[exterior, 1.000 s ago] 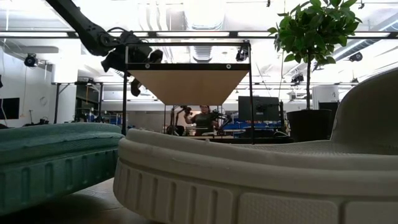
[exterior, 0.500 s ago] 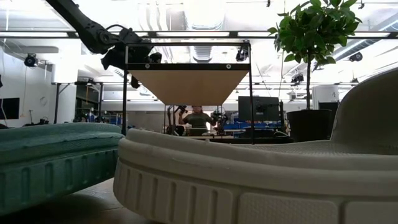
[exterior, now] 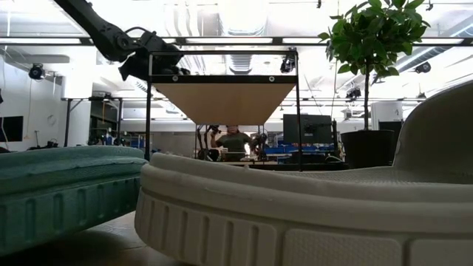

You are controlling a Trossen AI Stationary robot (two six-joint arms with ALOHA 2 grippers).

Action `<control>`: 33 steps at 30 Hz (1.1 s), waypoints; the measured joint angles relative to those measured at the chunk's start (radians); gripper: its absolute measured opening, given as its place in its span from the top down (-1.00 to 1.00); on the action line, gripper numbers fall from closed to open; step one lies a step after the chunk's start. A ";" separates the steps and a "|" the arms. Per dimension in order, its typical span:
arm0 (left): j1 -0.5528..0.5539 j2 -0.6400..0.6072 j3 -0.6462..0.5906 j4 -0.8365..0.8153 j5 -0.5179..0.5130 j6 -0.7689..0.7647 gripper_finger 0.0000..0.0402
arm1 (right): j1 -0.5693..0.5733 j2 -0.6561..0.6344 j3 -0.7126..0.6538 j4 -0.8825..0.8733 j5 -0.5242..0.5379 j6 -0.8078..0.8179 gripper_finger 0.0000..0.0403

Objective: Pick and place slides into the shelf
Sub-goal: Put the right gray slide on the shelf

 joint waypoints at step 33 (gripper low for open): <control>-0.007 -0.147 -0.020 -0.165 -0.057 -0.025 0.44 | 0.000 0.000 0.000 -0.002 -0.009 0.000 0.76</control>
